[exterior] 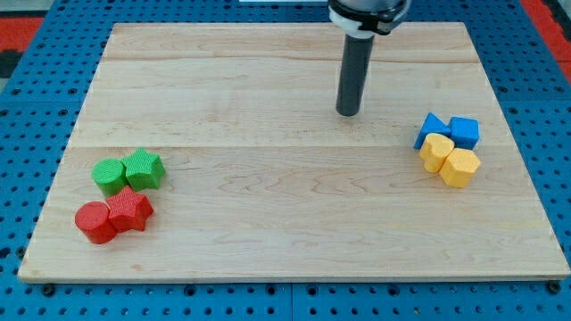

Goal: Move green blocks towards the centre of the board

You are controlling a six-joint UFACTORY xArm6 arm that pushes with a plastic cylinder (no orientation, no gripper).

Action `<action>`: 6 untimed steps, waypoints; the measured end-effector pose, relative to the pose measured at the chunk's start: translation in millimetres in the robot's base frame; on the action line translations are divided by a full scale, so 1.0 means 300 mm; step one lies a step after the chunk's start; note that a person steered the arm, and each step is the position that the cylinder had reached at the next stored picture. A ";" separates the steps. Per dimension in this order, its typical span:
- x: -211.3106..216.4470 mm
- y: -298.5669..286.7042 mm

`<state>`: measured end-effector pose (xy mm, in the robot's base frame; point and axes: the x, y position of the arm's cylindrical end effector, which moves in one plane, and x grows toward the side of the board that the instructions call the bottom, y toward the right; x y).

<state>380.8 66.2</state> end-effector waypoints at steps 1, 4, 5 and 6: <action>-0.046 -0.242; -0.104 -0.891; -0.050 -1.098; -0.050 -1.110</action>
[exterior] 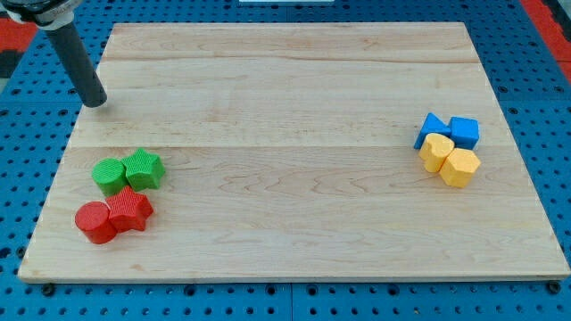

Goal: Move green blocks towards the centre of the board

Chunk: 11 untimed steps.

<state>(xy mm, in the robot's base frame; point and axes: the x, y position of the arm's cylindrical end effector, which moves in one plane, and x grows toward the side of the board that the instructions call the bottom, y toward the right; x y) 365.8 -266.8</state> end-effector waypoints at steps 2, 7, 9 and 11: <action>0.408 -0.050; 0.508 -0.010; 0.536 0.057; 0.474 0.069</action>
<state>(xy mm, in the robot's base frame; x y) 508.0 -246.2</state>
